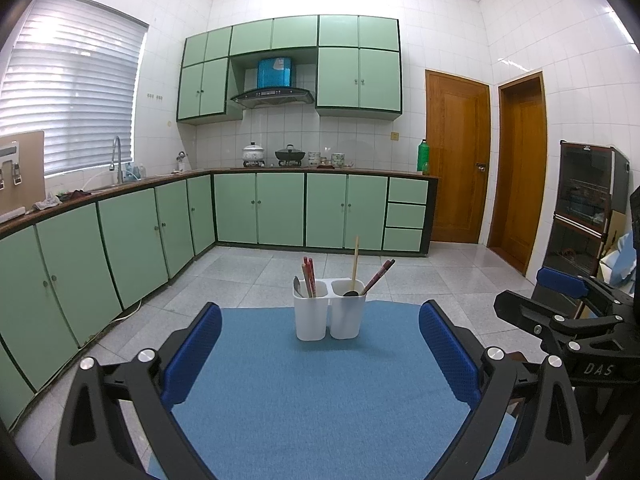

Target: Organize utensils

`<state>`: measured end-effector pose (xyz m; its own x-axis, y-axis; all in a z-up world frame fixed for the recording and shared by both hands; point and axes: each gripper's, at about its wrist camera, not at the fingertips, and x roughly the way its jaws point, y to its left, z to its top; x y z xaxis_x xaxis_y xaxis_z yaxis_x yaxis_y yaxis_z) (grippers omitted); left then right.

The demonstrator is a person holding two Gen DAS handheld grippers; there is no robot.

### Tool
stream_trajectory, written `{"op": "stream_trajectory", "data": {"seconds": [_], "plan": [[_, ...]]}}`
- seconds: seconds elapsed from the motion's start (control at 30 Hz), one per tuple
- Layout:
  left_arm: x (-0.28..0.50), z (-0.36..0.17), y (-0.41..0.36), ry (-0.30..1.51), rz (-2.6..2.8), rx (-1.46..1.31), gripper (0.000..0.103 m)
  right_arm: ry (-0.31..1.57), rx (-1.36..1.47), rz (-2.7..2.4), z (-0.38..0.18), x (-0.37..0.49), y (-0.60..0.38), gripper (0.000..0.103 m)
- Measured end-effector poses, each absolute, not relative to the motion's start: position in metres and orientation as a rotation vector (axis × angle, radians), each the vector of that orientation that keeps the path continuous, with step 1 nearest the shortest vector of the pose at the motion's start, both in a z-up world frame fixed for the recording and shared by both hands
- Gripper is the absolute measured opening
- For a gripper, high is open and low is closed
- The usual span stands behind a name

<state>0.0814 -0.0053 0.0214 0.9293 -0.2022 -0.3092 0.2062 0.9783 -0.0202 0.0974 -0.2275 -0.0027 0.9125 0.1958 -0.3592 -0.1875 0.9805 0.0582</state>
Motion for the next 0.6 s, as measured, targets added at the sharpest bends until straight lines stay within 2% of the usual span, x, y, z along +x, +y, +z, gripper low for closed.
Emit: {"op": "stream_trajectory", "data": {"seconds": [0.6], "plan": [[0.0831,0.0178,-0.0073,0.321,-0.208,0.007,0.097,0.38,0.025,0.195,-0.011,0.1004,-0.2284,0.098]]}}
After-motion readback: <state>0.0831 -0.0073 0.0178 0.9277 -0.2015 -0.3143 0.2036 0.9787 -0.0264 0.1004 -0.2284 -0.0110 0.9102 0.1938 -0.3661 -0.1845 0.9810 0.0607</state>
